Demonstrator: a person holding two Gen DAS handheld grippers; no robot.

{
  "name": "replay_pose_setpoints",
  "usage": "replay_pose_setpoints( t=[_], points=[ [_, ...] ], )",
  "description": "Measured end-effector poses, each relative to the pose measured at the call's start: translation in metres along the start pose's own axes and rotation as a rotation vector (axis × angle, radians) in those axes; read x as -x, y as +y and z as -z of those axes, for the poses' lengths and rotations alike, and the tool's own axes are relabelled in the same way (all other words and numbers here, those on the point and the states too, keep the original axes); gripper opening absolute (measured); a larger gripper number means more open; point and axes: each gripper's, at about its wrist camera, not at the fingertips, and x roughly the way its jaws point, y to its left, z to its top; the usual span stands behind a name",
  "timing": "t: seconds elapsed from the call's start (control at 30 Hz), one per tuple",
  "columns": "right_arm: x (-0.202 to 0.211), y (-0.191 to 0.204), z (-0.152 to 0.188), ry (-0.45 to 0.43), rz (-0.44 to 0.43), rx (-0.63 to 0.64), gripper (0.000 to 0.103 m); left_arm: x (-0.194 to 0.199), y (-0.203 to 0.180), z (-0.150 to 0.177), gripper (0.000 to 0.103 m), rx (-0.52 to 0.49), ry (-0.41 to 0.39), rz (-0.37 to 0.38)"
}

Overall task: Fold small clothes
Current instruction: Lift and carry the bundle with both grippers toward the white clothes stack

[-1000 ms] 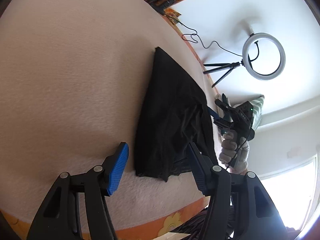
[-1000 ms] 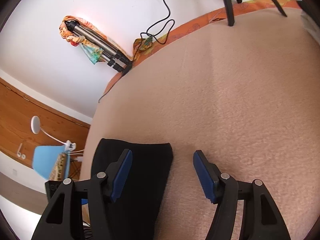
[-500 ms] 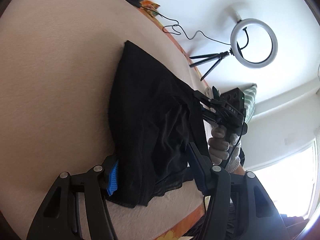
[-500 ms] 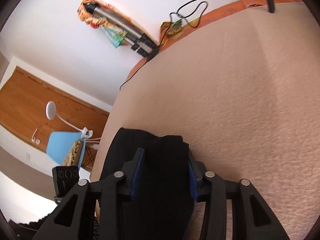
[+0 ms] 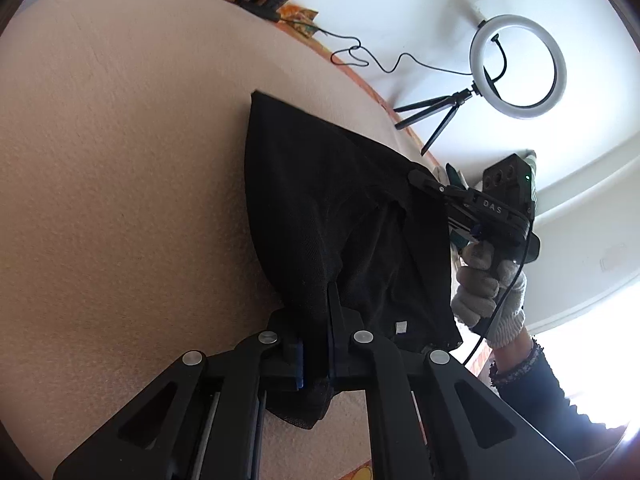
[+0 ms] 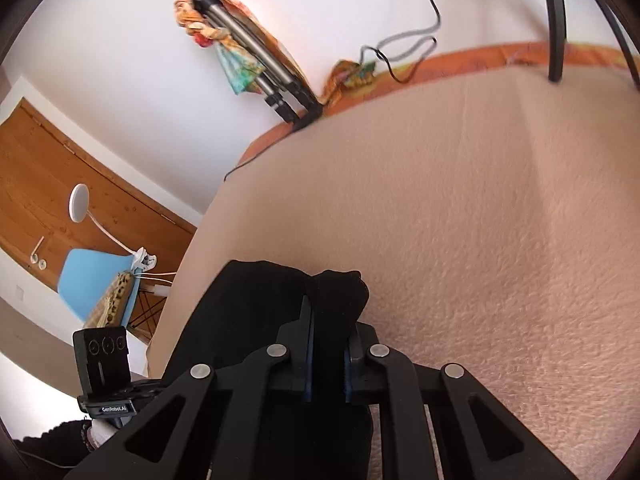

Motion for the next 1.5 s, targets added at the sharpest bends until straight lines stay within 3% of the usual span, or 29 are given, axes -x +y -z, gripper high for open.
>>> replay_pose_setpoints(
  t=[0.23,0.6,1.07,1.5],
  points=[
    [0.010,0.024,-0.002,-0.025,0.041,0.069,0.008,0.011,-0.027,-0.002,0.006,-0.102,-0.046,-0.007],
    [0.073,0.046,-0.010,-0.132,0.091,0.129,0.008,0.002,-0.073,-0.013,0.005,-0.213,-0.061,0.048],
    [0.170,0.012,-0.011,-0.245,0.222,0.115,0.008,-0.062,-0.170,-0.032,0.005,-0.379,-0.023,0.152],
    [0.269,-0.046,-0.028,-0.319,0.368,0.084,0.008,-0.138,-0.272,-0.055,0.005,-0.520,0.009,0.247]
  ],
)
